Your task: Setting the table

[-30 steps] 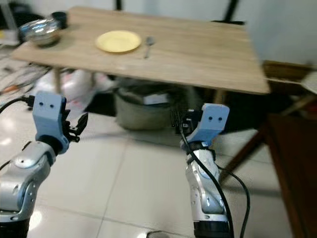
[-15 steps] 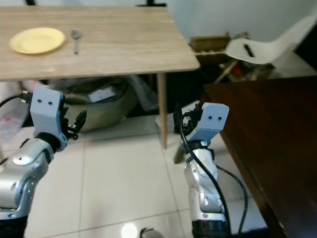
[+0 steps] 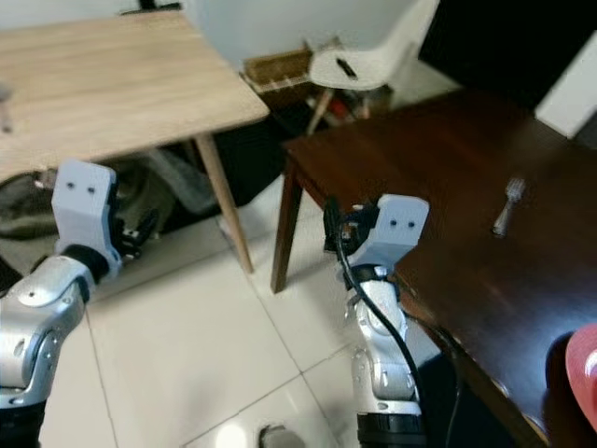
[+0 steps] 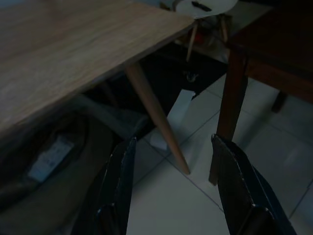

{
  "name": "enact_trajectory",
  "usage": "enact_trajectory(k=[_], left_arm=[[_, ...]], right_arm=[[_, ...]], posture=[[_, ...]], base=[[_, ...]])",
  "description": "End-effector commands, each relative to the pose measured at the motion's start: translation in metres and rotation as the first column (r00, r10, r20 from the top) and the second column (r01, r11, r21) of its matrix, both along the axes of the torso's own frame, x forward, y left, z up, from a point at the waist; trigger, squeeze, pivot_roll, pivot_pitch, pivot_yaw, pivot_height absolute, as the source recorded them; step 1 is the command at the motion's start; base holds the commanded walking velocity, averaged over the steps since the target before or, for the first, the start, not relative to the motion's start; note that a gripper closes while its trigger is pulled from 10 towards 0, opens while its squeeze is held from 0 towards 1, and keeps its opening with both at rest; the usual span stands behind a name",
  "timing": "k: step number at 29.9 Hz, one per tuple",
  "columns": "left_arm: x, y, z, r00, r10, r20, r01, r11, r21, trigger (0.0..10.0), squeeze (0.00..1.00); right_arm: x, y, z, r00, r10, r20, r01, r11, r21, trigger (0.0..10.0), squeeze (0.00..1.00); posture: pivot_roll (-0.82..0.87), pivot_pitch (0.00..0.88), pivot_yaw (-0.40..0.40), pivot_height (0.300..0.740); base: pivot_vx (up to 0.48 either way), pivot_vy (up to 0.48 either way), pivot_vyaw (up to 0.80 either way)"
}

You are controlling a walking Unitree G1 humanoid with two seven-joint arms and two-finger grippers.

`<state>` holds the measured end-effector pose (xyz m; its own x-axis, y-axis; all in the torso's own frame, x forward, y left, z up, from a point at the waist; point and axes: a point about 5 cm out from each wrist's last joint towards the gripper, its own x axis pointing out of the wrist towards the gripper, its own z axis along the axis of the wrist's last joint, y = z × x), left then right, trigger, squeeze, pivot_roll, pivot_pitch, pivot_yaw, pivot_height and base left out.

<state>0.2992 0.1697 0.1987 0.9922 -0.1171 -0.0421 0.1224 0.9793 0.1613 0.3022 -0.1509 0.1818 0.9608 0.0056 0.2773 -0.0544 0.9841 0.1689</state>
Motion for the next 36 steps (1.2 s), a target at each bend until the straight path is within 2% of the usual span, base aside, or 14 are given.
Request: enact_trajectory(k=[1,4,11,31,36], left_arm=[[0.0018,-0.0026,-0.0001,1.000,-0.020,0.005,0.020,1.000,0.006,10.0,0.00],[0.0036,-0.0027,0.0014,1.000,-0.024,0.009,0.024,1.000,0.009,10.0,0.00],[0.0055,-0.0040,0.0019,0.999,-0.030,0.012,0.030,0.999,0.010,10.0,0.00],[0.0070,-0.0049,-0.0012,0.999,-0.038,0.012,0.038,0.999,0.009,10.0,0.00],[0.0068,-0.0053,-0.0017,0.999,-0.038,0.011,0.038,0.999,0.009,10.0,0.00]], right_arm=[[-0.0004,-0.0102,0.0008,0.999,-0.035,-0.002,0.035,0.999,0.005,10.0,0.00],[0.0001,-0.0125,0.0018,0.999,-0.041,0.001,0.041,0.999,0.003,10.0,0.00],[0.0005,-0.0143,0.0033,0.999,-0.047,0.006,0.047,0.999,0.003,10.0,0.00],[0.0014,-0.0137,0.0018,0.999,-0.042,0.000,0.042,0.999,-0.004,10.0,0.00],[0.0010,-0.0138,0.0010,0.999,-0.040,-0.004,0.040,0.999,-0.003,10.0,0.00]], posture=[[-0.01,0.032,0.060,0.740],[-0.01,0.032,0.060,0.740],[-0.01,0.032,0.062,0.740],[-0.01,0.023,0.059,0.740],[-0.01,0.027,0.058,0.740]], base=[[0.000,0.000,-0.80],[0.000,0.000,-0.80],[0.000,0.000,0.00],[0.000,0.000,-0.80],[0.000,0.000,0.00]])
